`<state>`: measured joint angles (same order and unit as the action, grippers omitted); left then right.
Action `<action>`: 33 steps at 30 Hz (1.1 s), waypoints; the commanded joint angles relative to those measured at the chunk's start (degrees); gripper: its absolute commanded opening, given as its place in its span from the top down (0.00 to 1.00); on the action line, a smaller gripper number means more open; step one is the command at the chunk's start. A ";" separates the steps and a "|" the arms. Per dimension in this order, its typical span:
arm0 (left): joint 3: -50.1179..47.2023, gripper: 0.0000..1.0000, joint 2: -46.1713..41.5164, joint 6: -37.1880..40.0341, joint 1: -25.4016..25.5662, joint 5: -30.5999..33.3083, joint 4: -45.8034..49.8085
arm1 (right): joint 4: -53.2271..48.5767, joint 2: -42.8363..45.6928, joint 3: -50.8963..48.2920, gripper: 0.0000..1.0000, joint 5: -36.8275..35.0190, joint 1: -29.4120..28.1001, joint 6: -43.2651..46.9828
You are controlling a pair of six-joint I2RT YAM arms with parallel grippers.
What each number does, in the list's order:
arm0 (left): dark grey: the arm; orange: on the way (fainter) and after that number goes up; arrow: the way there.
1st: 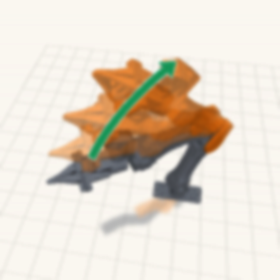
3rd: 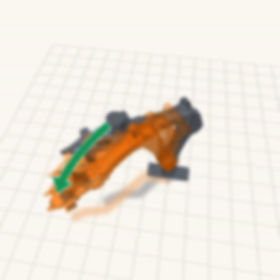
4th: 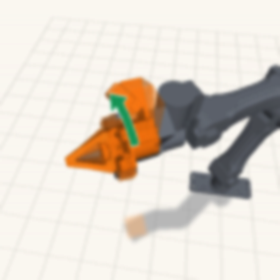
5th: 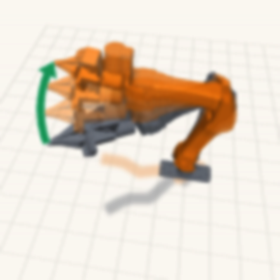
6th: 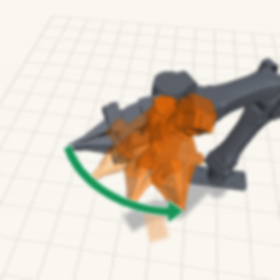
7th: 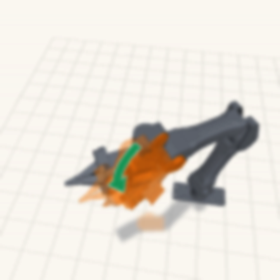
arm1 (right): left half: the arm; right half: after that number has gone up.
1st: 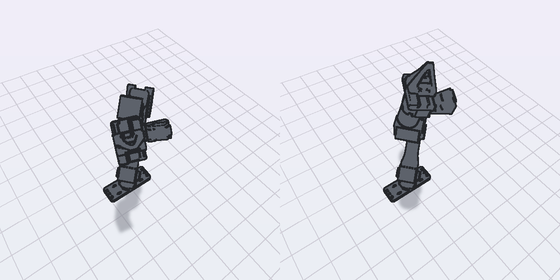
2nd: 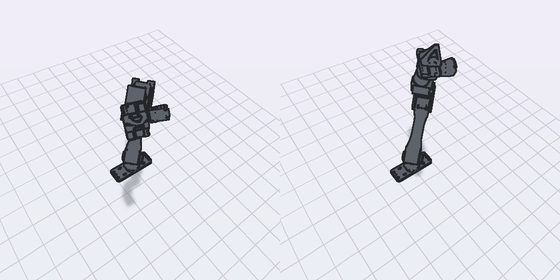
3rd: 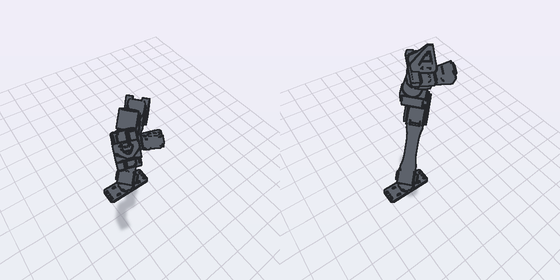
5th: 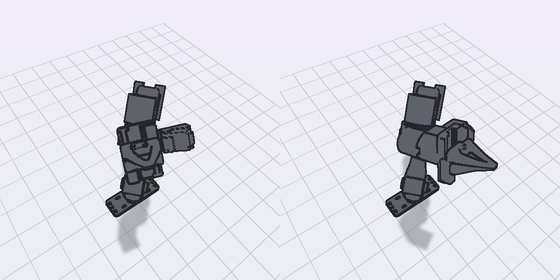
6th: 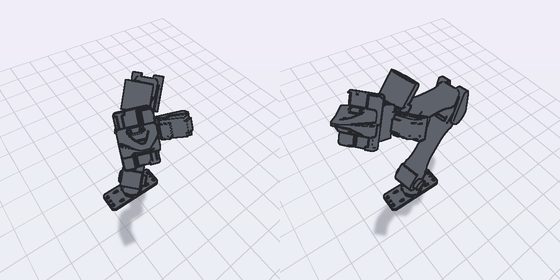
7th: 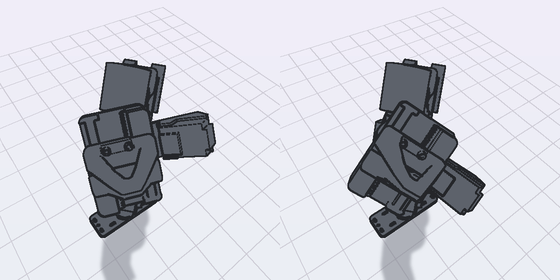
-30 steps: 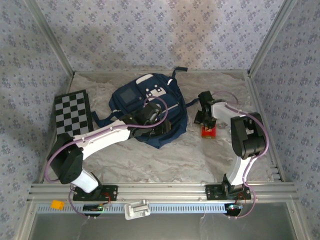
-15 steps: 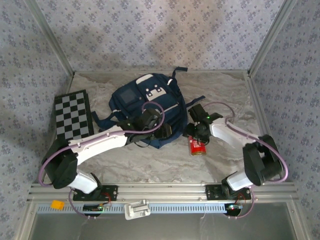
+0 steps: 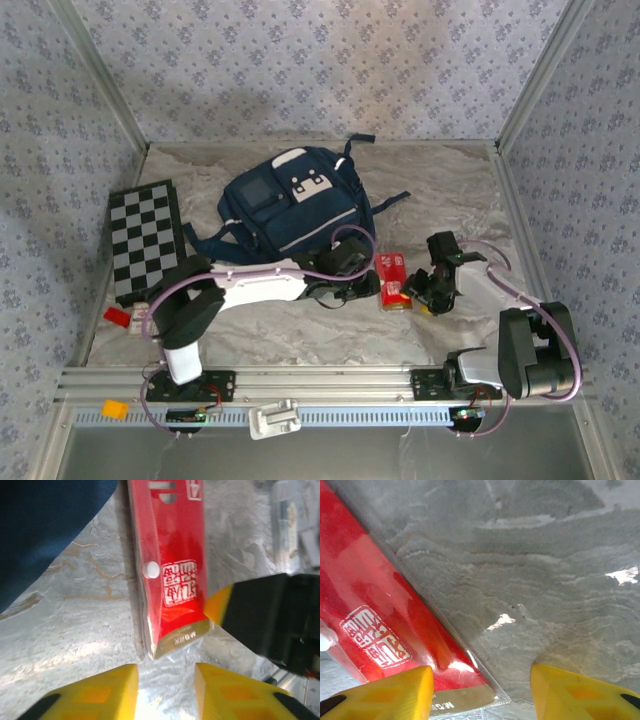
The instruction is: Pack the student bag
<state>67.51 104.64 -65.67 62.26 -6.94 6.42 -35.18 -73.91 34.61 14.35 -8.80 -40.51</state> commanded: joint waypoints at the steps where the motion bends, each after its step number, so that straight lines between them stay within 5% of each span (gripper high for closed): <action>1: 3.86 0.74 3.94 -1.80 0.06 -1.54 -2.25 | 2.39 0.37 -1.21 0.45 3.27 0.98 2.67; 15: 6.79 0.99 12.74 -2.27 -1.83 -0.57 -1.22 | 2.26 2.90 -2.16 0.46 12.37 1.77 4.00; 33: 5.12 1.00 12.42 -0.34 -2.58 1.30 2.19 | 5.00 7.08 -1.17 0.45 25.58 2.03 9.02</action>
<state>72.69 116.38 -66.65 60.36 -6.63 5.54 -30.83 -68.03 32.93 36.18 -6.87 -33.71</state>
